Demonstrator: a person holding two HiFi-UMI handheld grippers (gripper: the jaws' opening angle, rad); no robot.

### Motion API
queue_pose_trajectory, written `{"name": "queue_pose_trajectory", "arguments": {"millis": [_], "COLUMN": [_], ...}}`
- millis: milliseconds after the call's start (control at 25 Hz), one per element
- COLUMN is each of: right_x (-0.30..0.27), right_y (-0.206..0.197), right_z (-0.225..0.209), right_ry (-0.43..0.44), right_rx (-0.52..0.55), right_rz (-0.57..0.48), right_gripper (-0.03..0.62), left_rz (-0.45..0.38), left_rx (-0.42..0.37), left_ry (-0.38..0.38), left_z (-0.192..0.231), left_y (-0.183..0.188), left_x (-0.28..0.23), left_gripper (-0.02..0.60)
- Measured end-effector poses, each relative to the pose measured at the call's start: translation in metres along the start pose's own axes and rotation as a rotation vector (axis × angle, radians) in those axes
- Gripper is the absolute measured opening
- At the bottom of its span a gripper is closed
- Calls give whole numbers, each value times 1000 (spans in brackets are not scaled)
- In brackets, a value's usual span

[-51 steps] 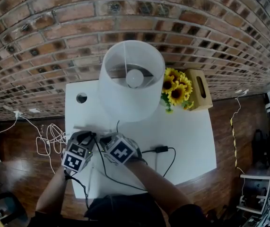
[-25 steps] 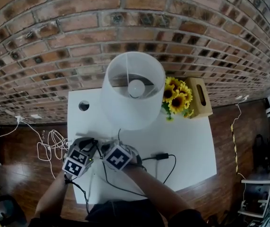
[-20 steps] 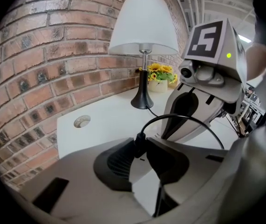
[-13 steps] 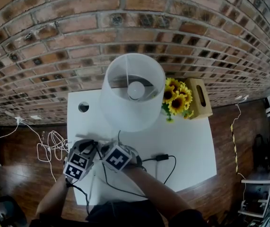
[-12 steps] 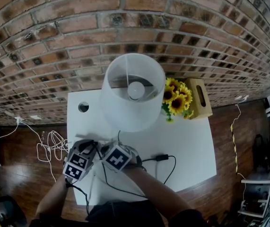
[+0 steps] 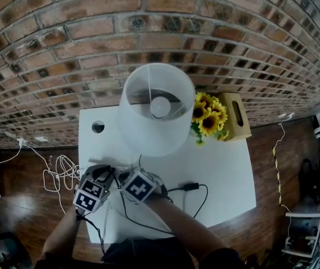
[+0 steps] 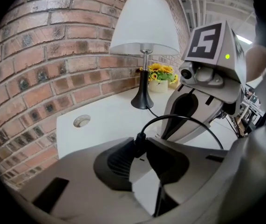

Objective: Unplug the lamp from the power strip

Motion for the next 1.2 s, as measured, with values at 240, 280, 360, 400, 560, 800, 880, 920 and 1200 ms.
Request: {"name": "queue_pose_trajectory", "arguments": {"millis": [240, 280, 360, 400, 560, 800, 880, 920, 1200], "right_x": [0, 0, 0, 0, 0, 0, 0, 0, 1], "right_y": [1, 1, 1, 1, 2, 6, 6, 5, 3], "right_z": [-1, -2, -2, -2, -1, -3, -5, -5, -4], "right_ry": [22, 26, 35, 38, 19, 2, 9, 17, 11], "right_rx": [-16, -19, -24, -23, -12, 19, 18, 11, -11], "right_rz": [11, 12, 10, 8, 12, 37, 46, 45, 6], "right_gripper": [-11, -11, -11, -11, -11, -9, -9, -9, -8], "left_rz": [13, 9, 3, 1, -14, -97, -181, -184, -128], "left_rx": [-35, -28, -21, -19, 12, 85, 108, 59, -59], "left_ry": [-15, -15, -13, -12, -29, -67, -129, -133, -70], "left_z": [-1, -1, -1, 0, 1, 4, -1, -7, -12], "left_y": [2, 1, 1, 1, 0, 8, 32, 46, 54], "left_x": [1, 1, 2, 2, 2, 8, 14, 14, 11], "left_gripper": [104, 104, 104, 104, 104, 106, 106, 106, 106]}}
Point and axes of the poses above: the fingertips, and each gripper's own axes: x backward along the fingers, z to its left, y out of its top, the point moved 6 cm from there along x, backward along the fingers, and after that the axes turned 6 degrees about z, right-handed, at the moved point
